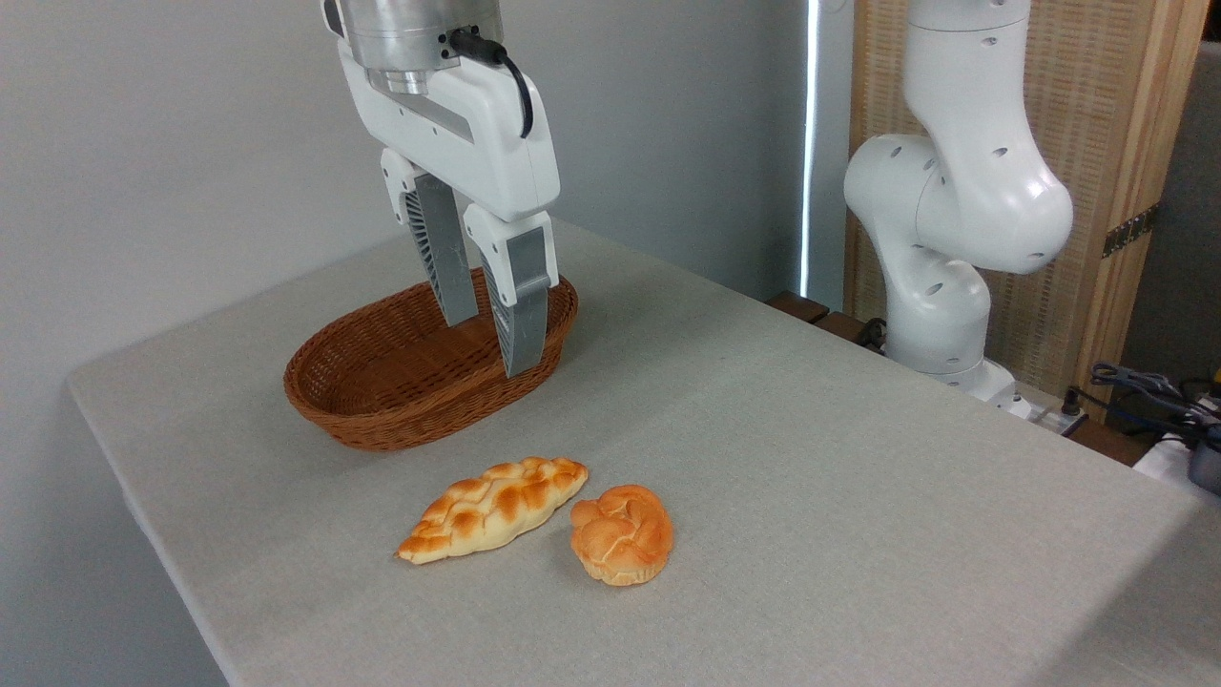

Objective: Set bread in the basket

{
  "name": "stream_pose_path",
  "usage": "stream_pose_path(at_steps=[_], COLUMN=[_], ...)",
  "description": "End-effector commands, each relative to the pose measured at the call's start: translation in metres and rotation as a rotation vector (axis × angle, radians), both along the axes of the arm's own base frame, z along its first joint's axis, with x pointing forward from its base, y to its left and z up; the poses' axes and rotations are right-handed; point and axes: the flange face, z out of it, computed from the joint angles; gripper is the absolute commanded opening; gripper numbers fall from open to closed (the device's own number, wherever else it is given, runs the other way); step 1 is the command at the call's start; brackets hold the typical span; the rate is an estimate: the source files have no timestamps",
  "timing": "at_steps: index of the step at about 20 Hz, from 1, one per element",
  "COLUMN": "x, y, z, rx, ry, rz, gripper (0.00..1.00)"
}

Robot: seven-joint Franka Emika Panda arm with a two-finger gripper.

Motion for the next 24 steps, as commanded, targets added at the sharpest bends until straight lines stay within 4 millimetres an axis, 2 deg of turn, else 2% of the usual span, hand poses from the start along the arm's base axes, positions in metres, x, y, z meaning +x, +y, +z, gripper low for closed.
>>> stream_pose_path(at_steps=[1,24], x=[-0.0012,-0.0022], y=[0.005,-0.0004], z=[0.0072,0.0032], rx=[-0.031,-0.039], ry=[-0.021,0.003], rz=[-0.011,-0.008], gripper=[1.0,1.0])
